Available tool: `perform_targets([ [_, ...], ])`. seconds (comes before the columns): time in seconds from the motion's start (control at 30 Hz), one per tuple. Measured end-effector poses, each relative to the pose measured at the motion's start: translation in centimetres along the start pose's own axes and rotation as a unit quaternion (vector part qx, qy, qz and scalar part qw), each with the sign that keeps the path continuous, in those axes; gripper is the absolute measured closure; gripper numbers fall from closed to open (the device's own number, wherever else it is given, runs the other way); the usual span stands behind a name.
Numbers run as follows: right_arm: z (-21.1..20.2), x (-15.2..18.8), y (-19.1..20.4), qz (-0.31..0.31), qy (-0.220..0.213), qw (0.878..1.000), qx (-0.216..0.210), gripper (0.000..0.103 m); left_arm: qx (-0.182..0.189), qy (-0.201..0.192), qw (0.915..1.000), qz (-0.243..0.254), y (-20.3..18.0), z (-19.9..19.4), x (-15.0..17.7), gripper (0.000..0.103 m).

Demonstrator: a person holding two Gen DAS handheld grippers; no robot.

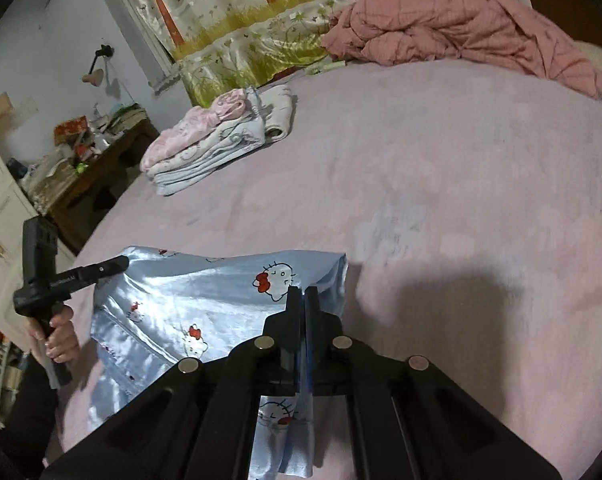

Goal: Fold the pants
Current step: 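Lift and fold the pants over with both tools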

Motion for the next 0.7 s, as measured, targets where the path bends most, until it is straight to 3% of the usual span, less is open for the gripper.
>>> perform_targets([
  [0.17, 1.7, -0.1, -0.4, 0.000, -0.009, 0.999, 0.037, 0.102, -0.023, 0.000, 0.9997, 0.009, 0.7, 0.3, 0.5, 0.090],
  [0.33, 1.2, 0.5, -2.1, 0.027, -0.016, 0.997, 0.076, 0.101, -0.060, -0.014, 0.9975, 0.036, 0.1, -1.5, 1.2, 0.047],
  [0.5, -1.3, 0.9, -2.7, 0.033, -0.035, 0.996, 0.072, 0.101, -0.072, -0.051, 0.9931, 0.077, -2.9, -3.5, 1.6, 0.048],
  [0.57, -2.4, 0.5, -1.0, 0.028, -0.057, 0.995, 0.075, 0.101, -0.078, -0.059, 0.9898, 0.104, -5.3, -2.8, 1.4, 0.058],
  [0.63, -2.8, 0.0, 1.9, 0.013, -0.062, 0.997, 0.049, 0.101, -0.072, -0.050, 0.9882, 0.125, -8.0, -1.1, 1.4, 0.083],
  [0.7, -2.3, -0.6, 5.0, -0.006, -0.051, 0.999, 0.015, 0.101, -0.062, -0.033, 0.9896, 0.126, -9.3, 0.8, 1.4, 0.086],
])
Point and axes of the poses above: each gripper's, at about its wrist camera, not at the fingertips, and z roughly the way its jaws point, y to its left, x to its underside, the point moved 3 cm from there along z, roughly the way its jaws point, and after that the axes turned 15 degrees about x, right-handed, at the moved point
